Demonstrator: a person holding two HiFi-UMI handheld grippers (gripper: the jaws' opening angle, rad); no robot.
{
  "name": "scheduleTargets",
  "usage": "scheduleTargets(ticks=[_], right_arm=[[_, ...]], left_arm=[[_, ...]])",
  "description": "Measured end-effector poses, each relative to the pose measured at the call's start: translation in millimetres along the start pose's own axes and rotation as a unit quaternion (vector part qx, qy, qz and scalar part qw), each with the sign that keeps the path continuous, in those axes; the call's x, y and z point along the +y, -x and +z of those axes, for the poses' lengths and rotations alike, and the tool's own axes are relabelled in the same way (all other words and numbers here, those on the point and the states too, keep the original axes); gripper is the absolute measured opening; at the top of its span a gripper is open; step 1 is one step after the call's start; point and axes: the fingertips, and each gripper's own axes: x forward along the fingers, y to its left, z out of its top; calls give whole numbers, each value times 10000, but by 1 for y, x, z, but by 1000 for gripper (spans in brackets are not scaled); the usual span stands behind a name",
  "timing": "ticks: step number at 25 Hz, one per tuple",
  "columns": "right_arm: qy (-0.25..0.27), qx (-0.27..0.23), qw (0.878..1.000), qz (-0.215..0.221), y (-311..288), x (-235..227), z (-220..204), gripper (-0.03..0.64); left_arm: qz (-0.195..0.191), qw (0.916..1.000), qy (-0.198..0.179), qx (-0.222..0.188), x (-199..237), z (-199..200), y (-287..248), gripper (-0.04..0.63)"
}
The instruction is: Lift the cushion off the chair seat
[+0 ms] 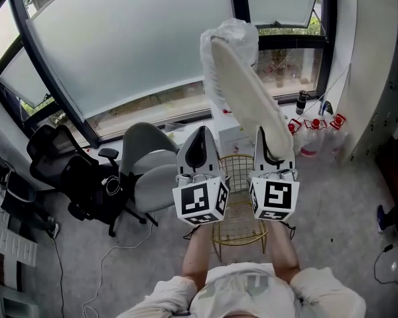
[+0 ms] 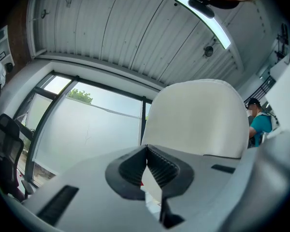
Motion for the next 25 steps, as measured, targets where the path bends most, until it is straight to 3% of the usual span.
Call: scheduleTargets(ticks=[25], right_arm=[[191,7,9998,-26,2,-8,0,43]], left_arm=[[-23,10000,-9,48,-16,-2,-7,14]])
